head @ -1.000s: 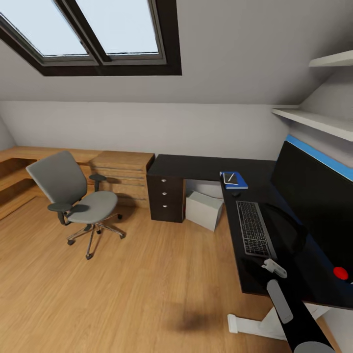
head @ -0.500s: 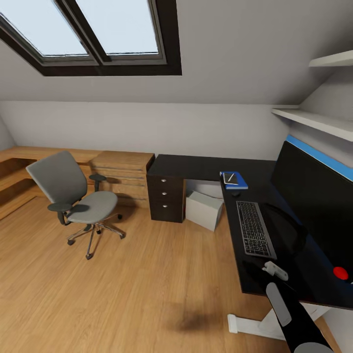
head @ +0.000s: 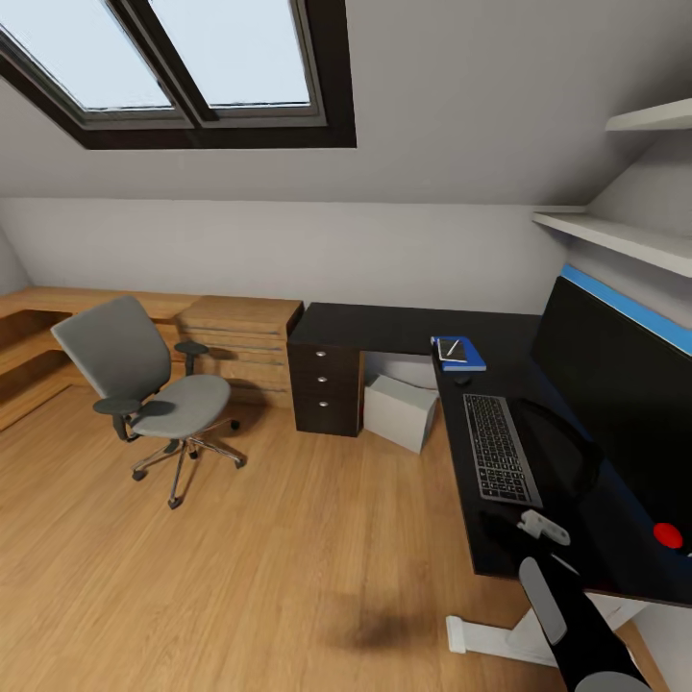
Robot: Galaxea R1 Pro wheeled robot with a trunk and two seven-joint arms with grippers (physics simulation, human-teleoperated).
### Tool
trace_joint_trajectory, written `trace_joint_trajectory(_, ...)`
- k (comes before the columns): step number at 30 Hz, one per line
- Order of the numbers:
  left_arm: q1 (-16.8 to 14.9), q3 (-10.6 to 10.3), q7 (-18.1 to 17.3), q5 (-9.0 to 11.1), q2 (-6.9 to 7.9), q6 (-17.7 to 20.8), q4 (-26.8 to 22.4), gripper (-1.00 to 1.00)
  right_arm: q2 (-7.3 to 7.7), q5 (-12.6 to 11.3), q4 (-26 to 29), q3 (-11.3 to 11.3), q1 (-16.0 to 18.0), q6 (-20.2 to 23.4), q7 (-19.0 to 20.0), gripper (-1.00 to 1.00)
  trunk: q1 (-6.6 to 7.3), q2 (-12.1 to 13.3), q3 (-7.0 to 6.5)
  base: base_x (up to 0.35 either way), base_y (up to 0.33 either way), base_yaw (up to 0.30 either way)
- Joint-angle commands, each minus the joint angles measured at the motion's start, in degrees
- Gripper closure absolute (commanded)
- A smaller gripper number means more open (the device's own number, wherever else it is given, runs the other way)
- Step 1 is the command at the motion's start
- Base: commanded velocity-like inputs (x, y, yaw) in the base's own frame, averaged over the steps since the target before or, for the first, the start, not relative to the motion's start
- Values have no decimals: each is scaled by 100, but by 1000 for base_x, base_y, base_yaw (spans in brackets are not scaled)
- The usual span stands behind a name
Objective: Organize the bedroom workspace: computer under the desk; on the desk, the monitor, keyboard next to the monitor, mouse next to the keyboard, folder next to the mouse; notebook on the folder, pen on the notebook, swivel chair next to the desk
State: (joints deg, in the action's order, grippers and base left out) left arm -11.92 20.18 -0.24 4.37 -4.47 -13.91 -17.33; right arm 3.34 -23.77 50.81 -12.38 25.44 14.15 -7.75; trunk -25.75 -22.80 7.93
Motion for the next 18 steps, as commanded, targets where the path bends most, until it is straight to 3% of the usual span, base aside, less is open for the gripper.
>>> trace_joint_trajectory(1,-4,-5,-3,46,-1,-15,1,-100,3,-31,-22,12,3,-26,-33,-100,-3,-12,12,0,0,0)
trace_joint_trajectory(5,-4,-6,-3,46,-1,-15,-1,-100,1,179,-164,80,2,-212,-33,-100,-69,-132,66,0,0,0)
trace_joint_trajectory(11,-4,-6,-3,46,-1,-18,-5,-100,-8,684,-321,209,4,-540,-40,-100,-201,-373,174,0,0,0)
trace_joint_trajectory(18,-4,-6,-3,46,-1,-16,-7,-100,-15,876,-360,240,3,-736,-42,-100,-355,-654,299,0,0,0)
